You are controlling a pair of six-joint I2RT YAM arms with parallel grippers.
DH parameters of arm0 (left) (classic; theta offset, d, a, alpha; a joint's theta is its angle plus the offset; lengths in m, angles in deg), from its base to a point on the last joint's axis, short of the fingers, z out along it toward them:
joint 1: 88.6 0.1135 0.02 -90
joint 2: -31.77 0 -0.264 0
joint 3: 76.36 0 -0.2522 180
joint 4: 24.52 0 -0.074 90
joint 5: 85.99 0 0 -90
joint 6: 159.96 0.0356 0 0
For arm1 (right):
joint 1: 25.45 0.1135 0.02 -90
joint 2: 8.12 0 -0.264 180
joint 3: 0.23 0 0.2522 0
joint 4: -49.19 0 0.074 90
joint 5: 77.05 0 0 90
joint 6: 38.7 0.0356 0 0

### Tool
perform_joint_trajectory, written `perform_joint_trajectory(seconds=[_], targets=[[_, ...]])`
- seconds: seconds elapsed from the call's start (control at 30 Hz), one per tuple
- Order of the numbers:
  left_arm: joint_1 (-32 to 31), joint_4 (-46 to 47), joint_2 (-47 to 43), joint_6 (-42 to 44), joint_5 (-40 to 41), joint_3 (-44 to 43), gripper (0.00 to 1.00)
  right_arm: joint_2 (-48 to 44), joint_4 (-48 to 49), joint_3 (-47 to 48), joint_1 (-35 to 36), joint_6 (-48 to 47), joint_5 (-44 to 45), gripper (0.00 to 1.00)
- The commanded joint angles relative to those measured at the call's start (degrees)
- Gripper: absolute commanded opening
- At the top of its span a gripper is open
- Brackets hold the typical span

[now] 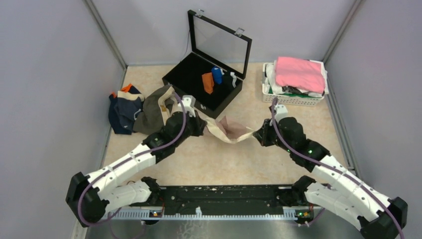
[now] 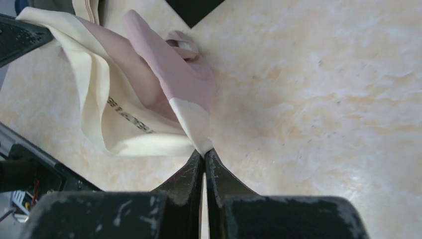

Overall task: Roll the underwear
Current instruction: Flatten out the underwear at the center of the board.

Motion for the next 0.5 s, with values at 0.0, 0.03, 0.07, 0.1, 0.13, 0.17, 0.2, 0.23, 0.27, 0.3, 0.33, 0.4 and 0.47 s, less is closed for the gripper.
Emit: perform_joint_trajectory(seconds=[0.0, 0.03, 0.07, 0.1, 0.13, 0.17, 0.2, 0.23, 0.27, 0.3, 0.33, 0.4, 0.47], targets=[[4.9, -4.7, -2.5, 6.0, -2.1, -6.3, 0.0, -3.8, -6.6, 6.9, -1.2, -2.4, 8.2, 0.0], [5.4, -5.4, -2.1, 7.1, -2.4, -7.8, 0.0, -4.2, -7.2, 8.3, -1.3, -2.7, 9.0, 0.0], [5.8, -6.2, -1.3, 8.0, -2.7, -9.4, 0.0, -4.4, -7.8, 9.5, -1.5, -3.1, 9.8, 0.0], [6.4, -7.1, -0.4, 9.1, -3.0, -11.2, 0.0, -4.4, -8.2, 10.9, -1.6, -3.4, 10.7, 0.0], [6.8, -8.0, 0.8, 9.7, -3.4, -13.0, 0.0, -4.4, -8.4, 12.4, -1.7, -3.7, 11.3, 0.0], [7.3, -8.6, 2.2, 10.3, -4.2, -14.8, 0.0, -4.2, -8.5, 13.5, -1.8, -4.2, 12.0, 0.0], [8.0, -9.1, 3.7, 10.7, -4.7, -16.6, 0.0, -3.9, -8.5, 14.7, -1.9, -4.6, 12.6, 0.0], [8.7, -9.4, 5.2, 11.0, -5.9, -18.3, 0.0, -3.4, -8.6, 15.8, -2.1, -5.2, 13.3, 0.0], [9.4, -9.6, 6.6, 11.5, -6.6, -20.0, 0.0, -2.7, -8.7, 16.9, -2.3, -6.0, 14.2, 0.0], [10.1, -9.6, 8.3, 11.9, -7.5, -21.9, 0.0, -2.0, -8.6, 18.1, -2.6, -6.6, 15.0, 0.0], [10.9, -9.7, 9.7, 12.2, -8.4, -23.7, 0.0, -1.1, -8.4, 19.1, -2.9, -7.1, 15.7, 0.0], [12.5, -9.6, 13.7, 13.2, -10.2, -28.5, 0.0, 1.0, -7.1, 21.5, -4.7, -8.5, 16.2, 0.0], [14.5, -10.0, 17.5, 13.8, -13.1, -33.6, 0.0, 3.7, -5.6, 24.6, -7.7, -9.4, 14.4, 0.0]])
